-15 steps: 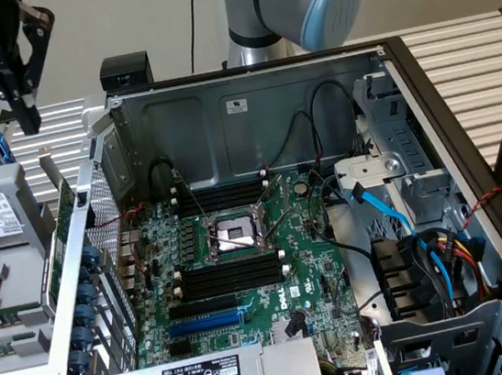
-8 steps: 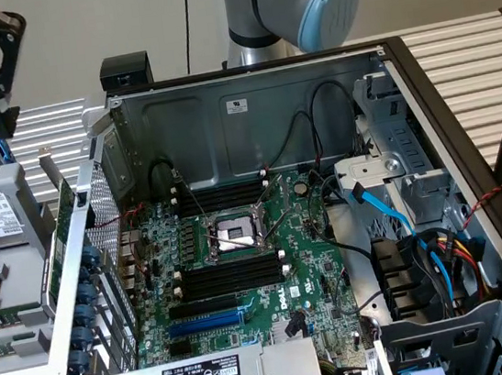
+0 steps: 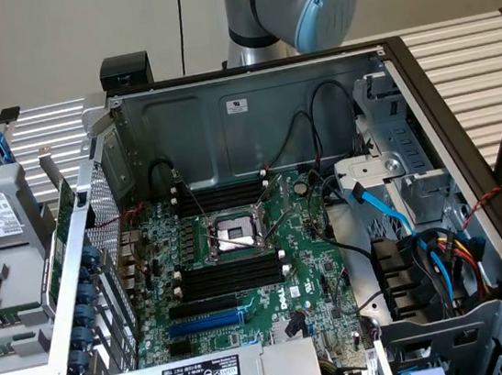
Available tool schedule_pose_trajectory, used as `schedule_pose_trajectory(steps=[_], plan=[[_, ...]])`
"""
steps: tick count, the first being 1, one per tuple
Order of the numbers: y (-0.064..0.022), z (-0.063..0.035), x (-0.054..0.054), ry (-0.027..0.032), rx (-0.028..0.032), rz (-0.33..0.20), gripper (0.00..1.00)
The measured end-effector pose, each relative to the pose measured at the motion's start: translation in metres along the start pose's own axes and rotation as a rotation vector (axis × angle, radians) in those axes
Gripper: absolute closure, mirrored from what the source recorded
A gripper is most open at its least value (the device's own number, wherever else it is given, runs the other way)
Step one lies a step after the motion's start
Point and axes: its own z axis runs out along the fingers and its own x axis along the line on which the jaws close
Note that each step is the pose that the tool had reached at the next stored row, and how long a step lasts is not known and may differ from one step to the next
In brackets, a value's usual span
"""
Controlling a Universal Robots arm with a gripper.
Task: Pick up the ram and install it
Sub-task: 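Reach for the ram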
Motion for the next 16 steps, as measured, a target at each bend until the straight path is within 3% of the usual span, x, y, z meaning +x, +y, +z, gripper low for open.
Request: schedule_pose_trajectory(steps=[12, 16], plan=[[-0.0005, -0.0009, 0.05, 0.0, 0.0, 0.0, 0.9], [-0.0005, -0.0009, 0.052, -0.0001, -0.0001, 0.0, 0.9]])
